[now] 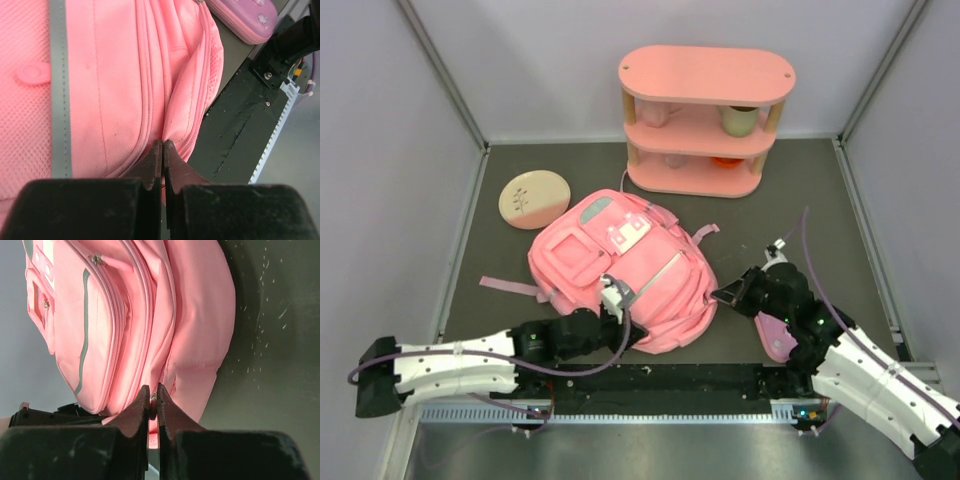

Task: Pack the student bag
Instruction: Zip the student bag at the center of the board.

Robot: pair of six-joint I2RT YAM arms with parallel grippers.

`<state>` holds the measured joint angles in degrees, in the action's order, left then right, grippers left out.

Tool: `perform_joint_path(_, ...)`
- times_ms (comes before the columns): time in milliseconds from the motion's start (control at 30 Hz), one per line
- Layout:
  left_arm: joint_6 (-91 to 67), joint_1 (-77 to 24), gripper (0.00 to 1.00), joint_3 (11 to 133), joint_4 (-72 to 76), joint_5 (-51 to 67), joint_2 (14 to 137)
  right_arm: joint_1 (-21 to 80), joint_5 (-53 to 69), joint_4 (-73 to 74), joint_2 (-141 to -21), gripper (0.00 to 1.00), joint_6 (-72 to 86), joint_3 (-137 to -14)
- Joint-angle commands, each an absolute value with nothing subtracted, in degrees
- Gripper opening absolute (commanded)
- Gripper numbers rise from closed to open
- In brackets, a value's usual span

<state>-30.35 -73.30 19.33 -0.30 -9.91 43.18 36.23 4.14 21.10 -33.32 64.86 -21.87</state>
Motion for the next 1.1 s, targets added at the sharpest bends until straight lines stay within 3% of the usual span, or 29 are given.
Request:
perform_joint_path(0, -37.0, -73.5, 0.00, 15.3, -9.9, -13.9, 31.3, 35.5, 1.8, 14.7, -34.5, 0.00, 60.7, -23.9)
perform_joint_path(100, -39.6, -73.5, 0.00, 12.6, -12.5, -15.6, 22.2, 35.5, 3.2, 11.7, -35.9, 0.00, 60.2, -23.7)
perform_joint_path(133, -40.6, -73.5, 0.06, 12.1, -13.9, -16.0, 18.4, 35.6, 5.3, 9.3, -36.5, 0.00, 60.0, -23.6)
perform_joint_path(167, -41.6, -73.5, 0.18, 12.4, -15.4, -16.4, 16.7, 35.5, 6.4, 8.3, -37.3, 0.00, 59.9, -23.3)
perform_joint_path(200, -42.6, -73.5, 0.43, 12.7, -17.3, -17.3, 15.3, 35.5, 8.9, 7.0, -37.8, 0.00, 59.7, -23.1)
perform_joint_path(233, -42.6, -73.5, 0.57, 13.7, -17.7, -17.4, 13.2, 35.6, 10.2, 6.2, -38.1, 0.00, 59.7, -22.9)
perform_joint_path(300, -41.5, -73.5, 0.73, 17.1, -18.4, -17.9, 12.7, 35.6, 12.9, 5.2, -38.2, 0.00, 59.6, -22.0)
perform_joint_path(433, -34.6, -73.5, 0.84, 24.6, -14.2, -16.9, 22.7, 36.7, 13.3, 8.2, -35.7, 0.00, 59.2, -20.2)
perform_joint_path(700, -24.7, -74.4, 0.85, 40.1, -3.0, -5.1, 61.1, 37.9, 9.6, 16.8, -25.1, 0.00, 61.3, -17.7)
perform_joint_path(1000, -23.0, -75.1, 0.84, 44.8, 1.1, -8.3, 75.7, 38.0, 8.9, 19.2, -22.7, 0.00, 61.3, -19.1)
perform_joint_path(1033, -23.1, -75.1, 0.83, 45.3, 1.0, -8.8, 76.5, 38.1, 9.0, 19.4, -23.0, 0.00, 60.9, -19.3)
perform_joint_path(1067, -23.6, -75.1, 0.75, 45.9, 0.8, -9.6, 77.2, 38.1, 9.2, 19.5, -23.2, 0.00, 60.6, -19.6)
